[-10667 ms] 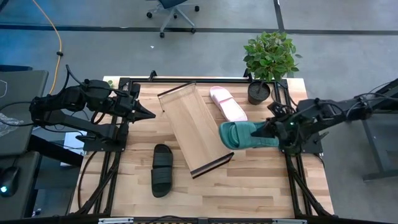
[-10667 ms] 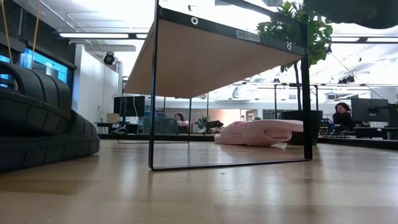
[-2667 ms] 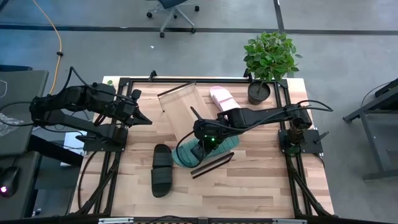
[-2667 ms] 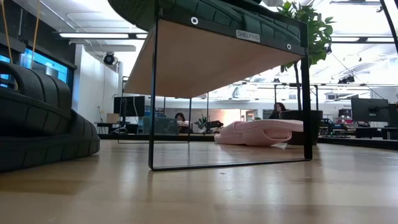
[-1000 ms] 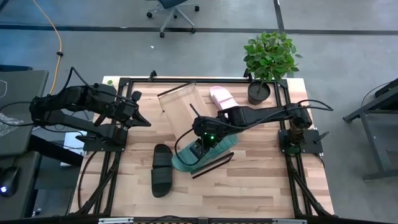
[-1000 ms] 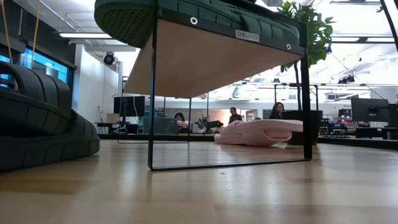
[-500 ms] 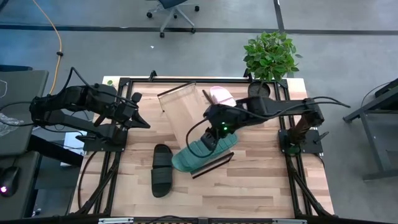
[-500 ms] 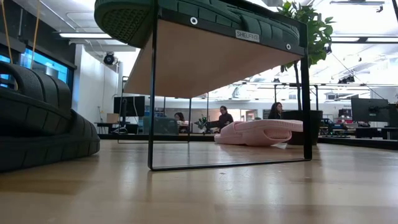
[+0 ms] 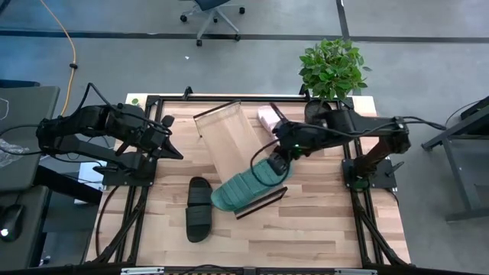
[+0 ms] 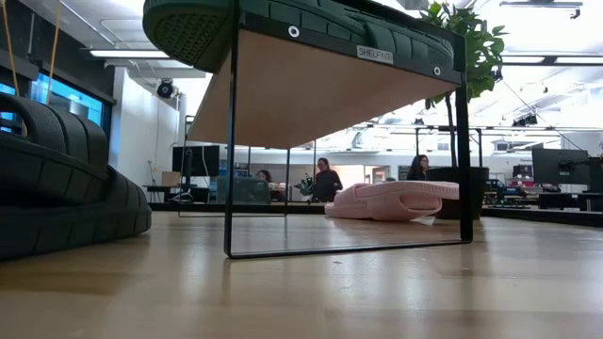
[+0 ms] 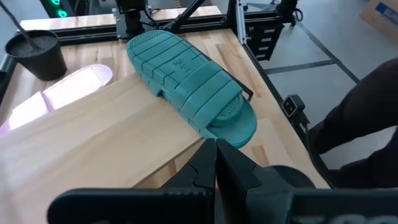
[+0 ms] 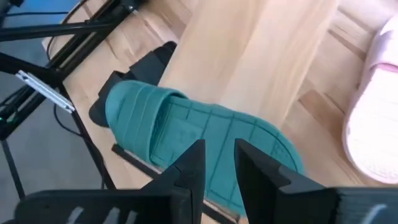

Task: Pick and place slides into the shelf
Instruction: Put the black pair of slides on the shelf

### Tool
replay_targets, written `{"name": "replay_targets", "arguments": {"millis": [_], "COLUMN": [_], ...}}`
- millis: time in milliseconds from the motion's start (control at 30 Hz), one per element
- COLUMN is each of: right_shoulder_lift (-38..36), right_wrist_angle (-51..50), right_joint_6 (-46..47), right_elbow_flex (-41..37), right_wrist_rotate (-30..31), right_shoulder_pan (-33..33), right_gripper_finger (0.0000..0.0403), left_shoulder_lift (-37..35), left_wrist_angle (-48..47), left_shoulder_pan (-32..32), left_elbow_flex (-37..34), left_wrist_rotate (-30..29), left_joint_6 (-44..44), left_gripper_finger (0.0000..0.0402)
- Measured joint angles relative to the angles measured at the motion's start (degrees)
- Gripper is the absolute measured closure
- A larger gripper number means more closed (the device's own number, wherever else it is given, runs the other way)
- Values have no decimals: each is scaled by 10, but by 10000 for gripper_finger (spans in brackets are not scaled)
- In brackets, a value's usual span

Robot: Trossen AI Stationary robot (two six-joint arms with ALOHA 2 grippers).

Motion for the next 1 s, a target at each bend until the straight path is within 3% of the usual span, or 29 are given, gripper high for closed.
{"name": "replay_targets", "arguments": {"millis": [667,800,1000], "right_shoulder_lift": [-112,-125,-148], "right_wrist_angle": [-140,-140,-140], "right_joint_6": [124,116,83], "right_elbow_flex": [0,0,0], "right_wrist_rotate": [187,196,155], "right_shoulder_pan": [86,96,100], "right_gripper_finger": [343,343,344], "left_shoulder_lift": [0,0,0], "left_wrist_angle": [0,0,0], "left_shoulder_pan": [0,0,0], "left_elbow_flex": [0,0,0], "left_wrist_rotate": [25,27,35], "left_joint_6": [-7,-14,-25], "left_gripper_finger": [401,401,401]}}
